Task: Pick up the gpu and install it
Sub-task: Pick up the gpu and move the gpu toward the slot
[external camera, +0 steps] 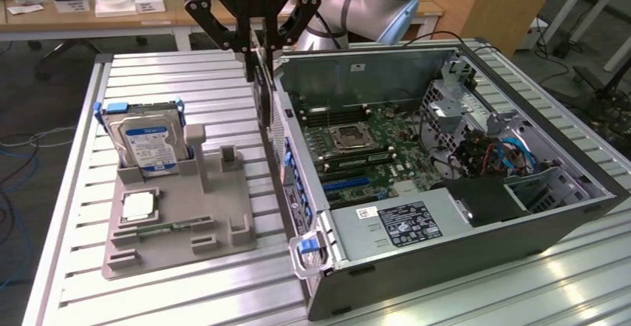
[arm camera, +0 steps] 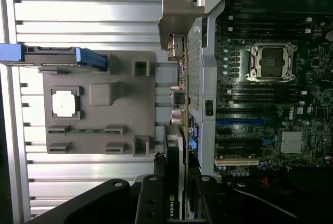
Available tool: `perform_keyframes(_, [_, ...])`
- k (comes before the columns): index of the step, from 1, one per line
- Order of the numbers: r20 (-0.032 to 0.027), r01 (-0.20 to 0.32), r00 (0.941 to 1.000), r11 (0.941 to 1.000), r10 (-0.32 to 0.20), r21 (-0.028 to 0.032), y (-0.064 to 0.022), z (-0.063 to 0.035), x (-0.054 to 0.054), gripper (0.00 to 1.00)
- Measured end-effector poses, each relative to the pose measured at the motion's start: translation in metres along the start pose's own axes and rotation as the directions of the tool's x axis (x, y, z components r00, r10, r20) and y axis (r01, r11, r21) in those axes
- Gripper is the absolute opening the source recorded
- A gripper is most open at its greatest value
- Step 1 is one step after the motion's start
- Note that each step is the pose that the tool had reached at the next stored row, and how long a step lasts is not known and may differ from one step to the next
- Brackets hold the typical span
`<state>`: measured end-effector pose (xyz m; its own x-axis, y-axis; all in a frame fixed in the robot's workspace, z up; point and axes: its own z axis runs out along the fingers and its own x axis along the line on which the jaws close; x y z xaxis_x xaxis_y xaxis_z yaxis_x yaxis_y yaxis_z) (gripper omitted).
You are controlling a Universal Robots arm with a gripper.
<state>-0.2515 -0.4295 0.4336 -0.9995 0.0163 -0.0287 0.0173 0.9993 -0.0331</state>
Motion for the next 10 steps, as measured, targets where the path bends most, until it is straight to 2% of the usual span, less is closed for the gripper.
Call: perform_keyframes(10, [0.0, 0.0, 1.0, 1.0, 0.0, 0.0001, 0.0054, 0.0001, -0.012, 0.27])
